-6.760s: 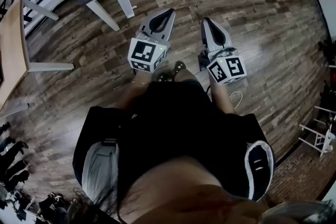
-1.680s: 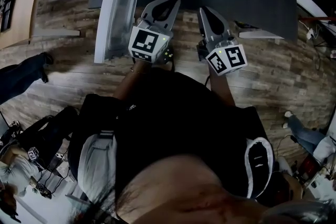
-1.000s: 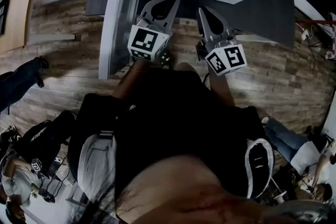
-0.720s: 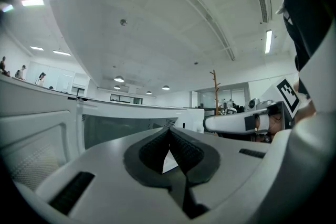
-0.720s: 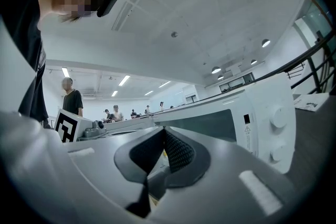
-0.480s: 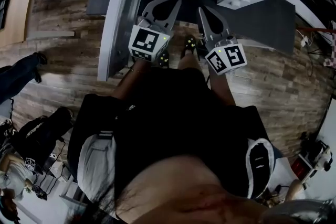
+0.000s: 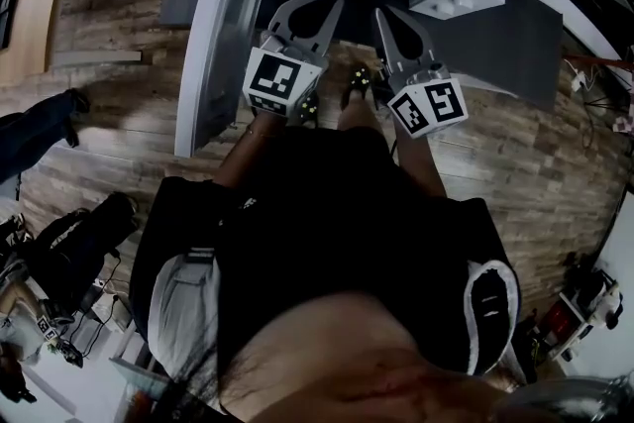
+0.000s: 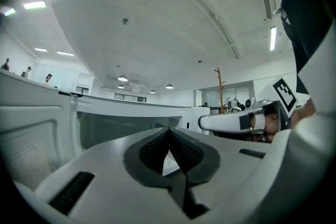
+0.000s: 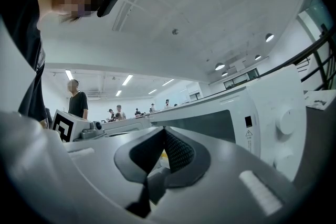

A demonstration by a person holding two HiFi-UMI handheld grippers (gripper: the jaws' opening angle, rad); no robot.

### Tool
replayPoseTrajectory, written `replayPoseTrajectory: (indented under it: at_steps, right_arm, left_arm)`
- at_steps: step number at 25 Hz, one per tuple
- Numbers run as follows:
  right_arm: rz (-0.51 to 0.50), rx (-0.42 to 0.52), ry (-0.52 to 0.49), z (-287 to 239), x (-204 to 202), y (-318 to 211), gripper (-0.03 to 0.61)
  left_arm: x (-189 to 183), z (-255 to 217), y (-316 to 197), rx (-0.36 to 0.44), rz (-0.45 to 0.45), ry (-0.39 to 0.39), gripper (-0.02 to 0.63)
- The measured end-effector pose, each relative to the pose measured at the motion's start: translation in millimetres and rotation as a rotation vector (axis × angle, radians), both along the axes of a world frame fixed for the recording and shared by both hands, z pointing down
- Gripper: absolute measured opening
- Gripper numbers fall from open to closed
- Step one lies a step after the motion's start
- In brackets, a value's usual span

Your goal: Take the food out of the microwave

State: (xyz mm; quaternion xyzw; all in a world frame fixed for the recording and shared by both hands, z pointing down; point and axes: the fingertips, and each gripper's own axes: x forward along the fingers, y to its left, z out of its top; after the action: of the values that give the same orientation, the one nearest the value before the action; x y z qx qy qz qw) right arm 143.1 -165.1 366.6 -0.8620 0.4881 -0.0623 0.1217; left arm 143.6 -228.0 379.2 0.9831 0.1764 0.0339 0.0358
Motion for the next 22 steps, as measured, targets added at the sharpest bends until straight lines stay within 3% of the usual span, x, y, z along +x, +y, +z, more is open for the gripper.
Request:
replayPoseTrajectory:
  at_steps: [16, 22]
  right_arm:
    - [-0.053, -0.015, -0.032, 18, 20, -10, -0.002]
    - [-0.091, -0.017, -0.048, 25, 23, -18, -0.002]
  left_arm:
    - [16, 22, -4, -0.003, -0.023, -0.061, 0.006]
    - [19, 37, -5, -0.047, -0.021, -0.098, 0.006]
